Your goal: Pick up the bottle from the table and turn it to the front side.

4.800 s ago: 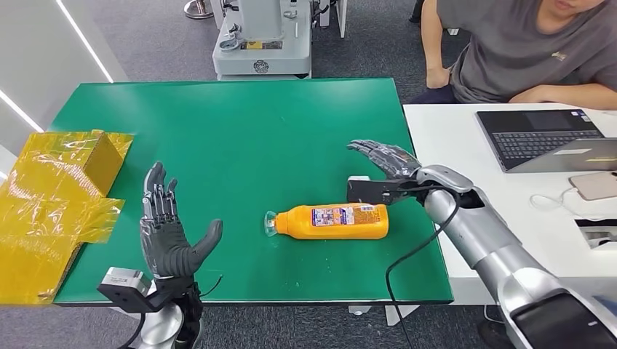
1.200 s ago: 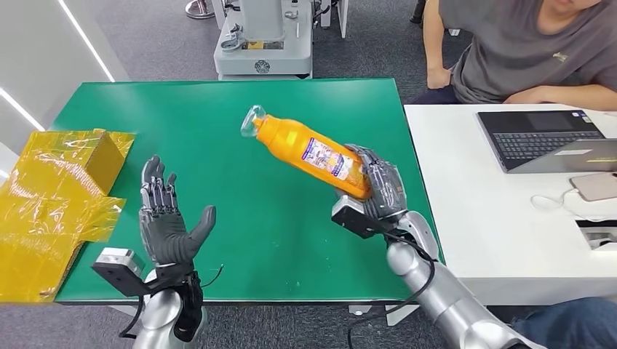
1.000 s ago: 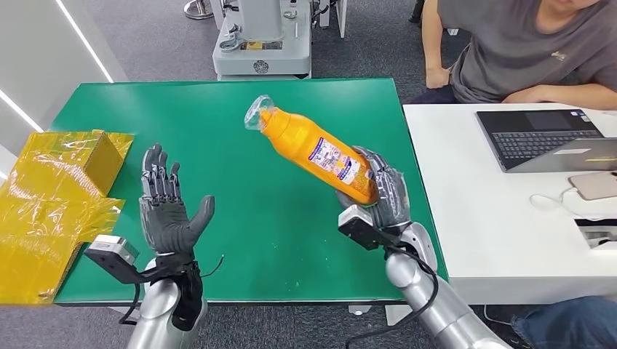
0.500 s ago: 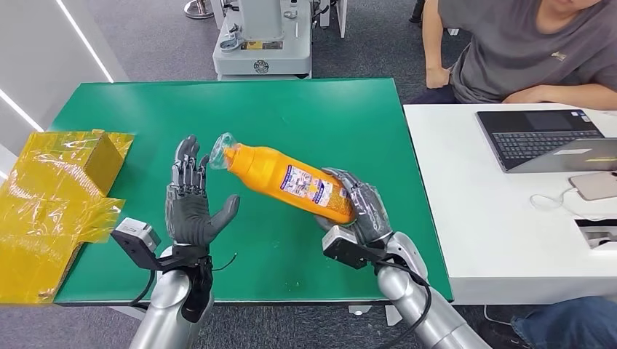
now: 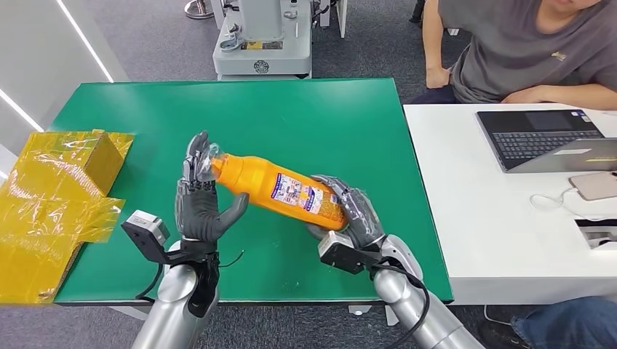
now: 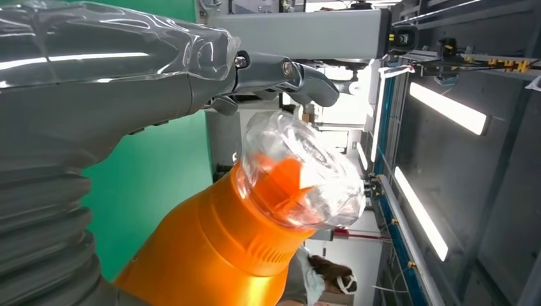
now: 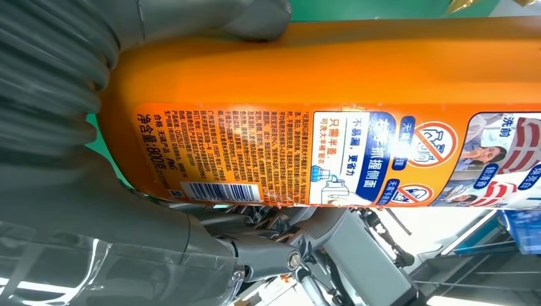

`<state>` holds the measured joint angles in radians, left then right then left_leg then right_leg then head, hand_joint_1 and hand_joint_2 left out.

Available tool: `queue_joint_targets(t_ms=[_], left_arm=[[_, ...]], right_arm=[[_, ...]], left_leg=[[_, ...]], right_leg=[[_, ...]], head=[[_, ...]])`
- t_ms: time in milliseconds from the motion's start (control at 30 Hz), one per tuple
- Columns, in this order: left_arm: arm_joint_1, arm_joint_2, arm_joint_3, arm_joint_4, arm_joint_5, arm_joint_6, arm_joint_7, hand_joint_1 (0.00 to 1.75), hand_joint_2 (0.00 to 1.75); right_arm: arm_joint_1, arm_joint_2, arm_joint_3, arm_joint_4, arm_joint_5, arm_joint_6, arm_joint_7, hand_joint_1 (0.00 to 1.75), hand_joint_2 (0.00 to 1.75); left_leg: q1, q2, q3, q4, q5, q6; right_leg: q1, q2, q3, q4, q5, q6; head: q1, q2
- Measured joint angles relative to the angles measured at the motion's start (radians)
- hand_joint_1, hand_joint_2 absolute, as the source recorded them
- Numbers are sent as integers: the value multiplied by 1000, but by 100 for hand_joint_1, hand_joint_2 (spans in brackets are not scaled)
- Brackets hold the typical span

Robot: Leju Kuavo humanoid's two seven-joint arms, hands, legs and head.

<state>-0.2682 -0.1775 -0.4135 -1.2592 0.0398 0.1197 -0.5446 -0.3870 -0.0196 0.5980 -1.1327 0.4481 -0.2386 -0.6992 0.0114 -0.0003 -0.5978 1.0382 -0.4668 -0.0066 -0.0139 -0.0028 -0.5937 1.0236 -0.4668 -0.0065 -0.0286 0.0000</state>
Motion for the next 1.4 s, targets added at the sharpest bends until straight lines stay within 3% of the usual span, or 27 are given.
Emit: queue_joint_targets(t_ms=[400,633,800,1200,1400], left_arm=[[-14,-7,1,26,1,2,-1,0,175],[-14,-7,2,31,-1,6,-3,0,175],[-14,-7,2,32,-3,6,-3,0,175],[-14,-8,2,38,-13,5,-1,0,175],[-14,-11,2,43,-13,5,0,0,175]], right_arm=[[-52,25,15,120,-4,127,25,175,175],[-70,35,16,201,4,152,19,175,175],[-81,43,17,233,11,142,10,175,175],[-69,58,17,176,-34,1,0,175,175],[-62,62,28,121,-52,10,0,175,175]], left_leg=[[0,0,0,0,0,0],[0,0,0,0,0,0],[0,0,0,0,0,0],[0,0,0,0,0,0],[0,0,0,0,0,0]], right_leg=[[0,0,0,0,0,0],[0,0,0,0,0,0],[0,0,0,0,0,0],[0,0,0,0,0,0],[0,0,0,0,0,0]], head=[[0,0],[0,0],[0,0],[0,0],[0,0]])
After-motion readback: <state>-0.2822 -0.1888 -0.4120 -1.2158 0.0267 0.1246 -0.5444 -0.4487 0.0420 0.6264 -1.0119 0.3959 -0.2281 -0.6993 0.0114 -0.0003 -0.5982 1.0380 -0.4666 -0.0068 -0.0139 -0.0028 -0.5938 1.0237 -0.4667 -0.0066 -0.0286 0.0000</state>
